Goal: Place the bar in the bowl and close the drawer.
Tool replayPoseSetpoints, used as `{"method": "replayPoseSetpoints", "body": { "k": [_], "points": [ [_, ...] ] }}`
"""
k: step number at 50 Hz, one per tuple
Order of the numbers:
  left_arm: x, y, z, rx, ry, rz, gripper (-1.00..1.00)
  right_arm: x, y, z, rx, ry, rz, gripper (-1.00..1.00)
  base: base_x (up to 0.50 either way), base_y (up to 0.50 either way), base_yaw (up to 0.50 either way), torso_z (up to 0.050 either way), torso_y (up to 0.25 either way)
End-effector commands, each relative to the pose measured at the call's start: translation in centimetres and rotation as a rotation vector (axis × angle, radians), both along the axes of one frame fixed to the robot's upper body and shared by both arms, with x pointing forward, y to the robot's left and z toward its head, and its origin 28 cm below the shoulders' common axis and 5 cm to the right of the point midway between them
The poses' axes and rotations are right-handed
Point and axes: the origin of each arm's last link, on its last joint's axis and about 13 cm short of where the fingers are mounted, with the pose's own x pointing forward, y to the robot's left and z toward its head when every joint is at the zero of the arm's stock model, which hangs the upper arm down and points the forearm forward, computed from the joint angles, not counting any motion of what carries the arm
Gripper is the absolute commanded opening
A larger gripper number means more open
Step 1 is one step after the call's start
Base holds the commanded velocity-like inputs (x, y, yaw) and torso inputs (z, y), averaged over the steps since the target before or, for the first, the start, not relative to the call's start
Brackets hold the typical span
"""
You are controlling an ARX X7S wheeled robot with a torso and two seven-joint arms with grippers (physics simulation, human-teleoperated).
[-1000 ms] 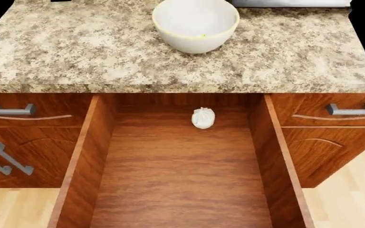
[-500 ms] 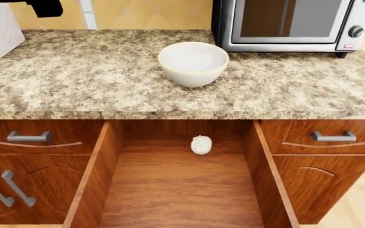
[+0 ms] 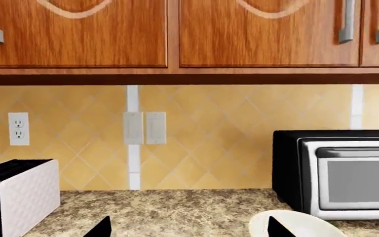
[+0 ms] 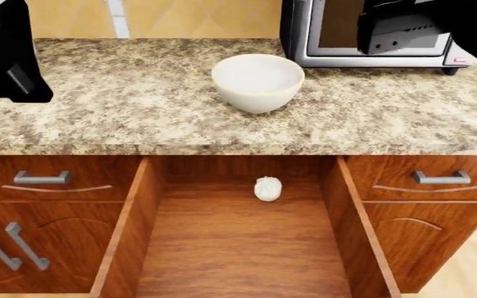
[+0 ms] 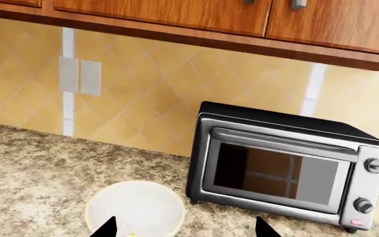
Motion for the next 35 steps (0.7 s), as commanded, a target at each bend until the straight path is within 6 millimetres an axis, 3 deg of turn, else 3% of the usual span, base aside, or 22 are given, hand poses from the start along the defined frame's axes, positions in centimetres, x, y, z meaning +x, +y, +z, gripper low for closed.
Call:
{"method": "replayPoseSetpoints", "body": {
  "k": [1, 35],
  "points": [
    [-2.15, -0.49, -1.16, 0.025, -0.039, -0.044, 1.00, -2.81, -0.54, -2.59, -0.008, -0.039, -0.043, 1.00, 0.00, 0.50, 0.00, 0.000, 0.000],
    [-2.53, -0.73, -1.00, 0.031, -0.040, -0.075, 1.00, -3.22, -0.38, -2.76, -0.033, -0.039, -0.067, 1.00, 0.00, 0.50, 0.00, 0.000, 0.000]
  ]
}}
